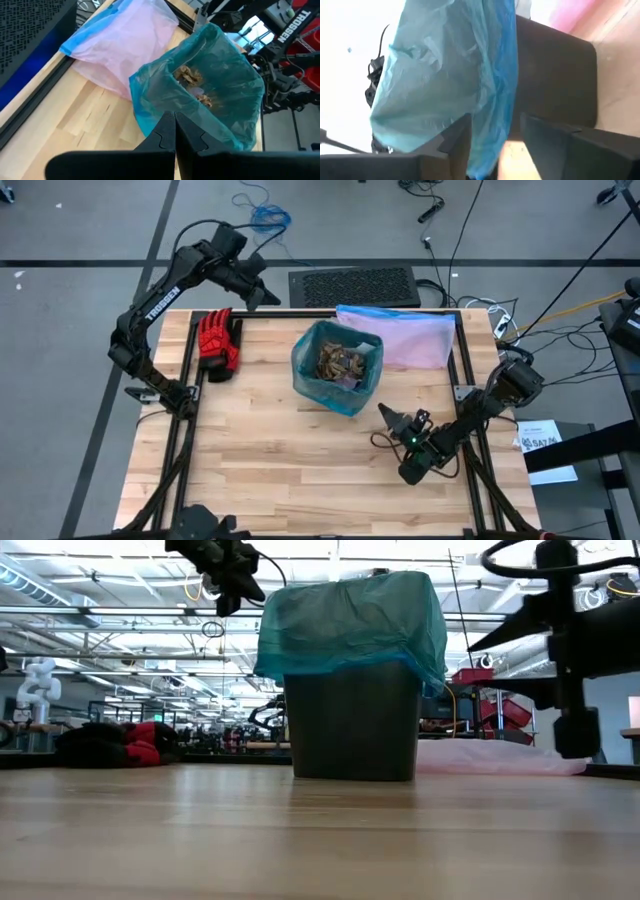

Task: Place trash/remove bag and relplace
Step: Remove the blue trash bag from the black trash bin

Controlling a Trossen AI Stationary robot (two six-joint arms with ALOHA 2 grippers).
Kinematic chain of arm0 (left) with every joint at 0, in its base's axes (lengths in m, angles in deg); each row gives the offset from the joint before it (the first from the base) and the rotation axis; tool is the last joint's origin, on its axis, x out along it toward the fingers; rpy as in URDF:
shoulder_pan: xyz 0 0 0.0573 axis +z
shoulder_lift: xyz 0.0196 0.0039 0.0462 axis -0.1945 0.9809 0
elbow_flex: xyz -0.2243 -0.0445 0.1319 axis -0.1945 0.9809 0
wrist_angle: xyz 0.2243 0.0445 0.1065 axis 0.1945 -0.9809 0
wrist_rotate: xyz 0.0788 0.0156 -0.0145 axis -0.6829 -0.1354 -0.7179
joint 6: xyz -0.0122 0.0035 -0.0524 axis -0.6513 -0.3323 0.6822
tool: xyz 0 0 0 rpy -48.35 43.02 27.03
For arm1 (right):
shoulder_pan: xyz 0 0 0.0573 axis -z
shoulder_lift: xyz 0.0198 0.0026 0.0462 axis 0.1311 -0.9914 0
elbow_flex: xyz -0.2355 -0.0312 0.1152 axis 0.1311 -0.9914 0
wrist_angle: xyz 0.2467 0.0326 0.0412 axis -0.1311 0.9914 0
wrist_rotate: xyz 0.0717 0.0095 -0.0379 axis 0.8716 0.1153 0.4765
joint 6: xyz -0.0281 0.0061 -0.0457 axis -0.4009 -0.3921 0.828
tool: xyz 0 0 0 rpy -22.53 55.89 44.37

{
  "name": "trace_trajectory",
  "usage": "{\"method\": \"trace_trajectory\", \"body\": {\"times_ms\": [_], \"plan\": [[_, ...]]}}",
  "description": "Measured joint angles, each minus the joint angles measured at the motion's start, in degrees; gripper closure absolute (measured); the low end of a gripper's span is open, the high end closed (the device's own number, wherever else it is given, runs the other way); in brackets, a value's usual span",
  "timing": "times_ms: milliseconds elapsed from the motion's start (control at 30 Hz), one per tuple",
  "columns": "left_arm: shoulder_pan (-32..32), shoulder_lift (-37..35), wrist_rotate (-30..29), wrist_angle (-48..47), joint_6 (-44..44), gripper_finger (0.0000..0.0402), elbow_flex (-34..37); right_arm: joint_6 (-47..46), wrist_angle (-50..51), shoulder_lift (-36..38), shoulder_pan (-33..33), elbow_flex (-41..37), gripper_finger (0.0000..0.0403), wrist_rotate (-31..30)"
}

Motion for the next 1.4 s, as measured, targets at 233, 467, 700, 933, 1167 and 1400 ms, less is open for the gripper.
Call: {"method": "trace_trajectory", "body": {"times_ms": [233,467,700,933,1167,1400], "plan": [[-0.6,0.0,-0.35,0.0,0.02,0.0402,0.0,8.75,-4.43,0.0,7.33,1.51,0.0203,8.6],[-0.58,0.0,-0.44,-0.38,0.0,0.0402,0.0,16.37,-8.3,-0.02,11.74,1.62,0.0248,10.17],[-0.58,0.0,-0.46,-0.44,-0.02,0.0402,0.0,31.19,-20.58,-0.02,14.47,2.2,0.0392,10.23],[-0.55,-0.43,-0.73,-0.44,-0.02,0.0402,0.0,56.49,-30.53,2.27,12.3,11.75,0.0402,10.16],[-0.55,-2.95,-3.26,-0.66,0.02,0.0402,-0.02,86.23,-28.11,7.69,12.76,25.16,0.0403,10.03],[-0.55,-5.58,-7.69,-1.69,0.02,0.0402,-0.02,109.56,-18.16,15.21,17.2,35.85,0.0403,11.24]]}}
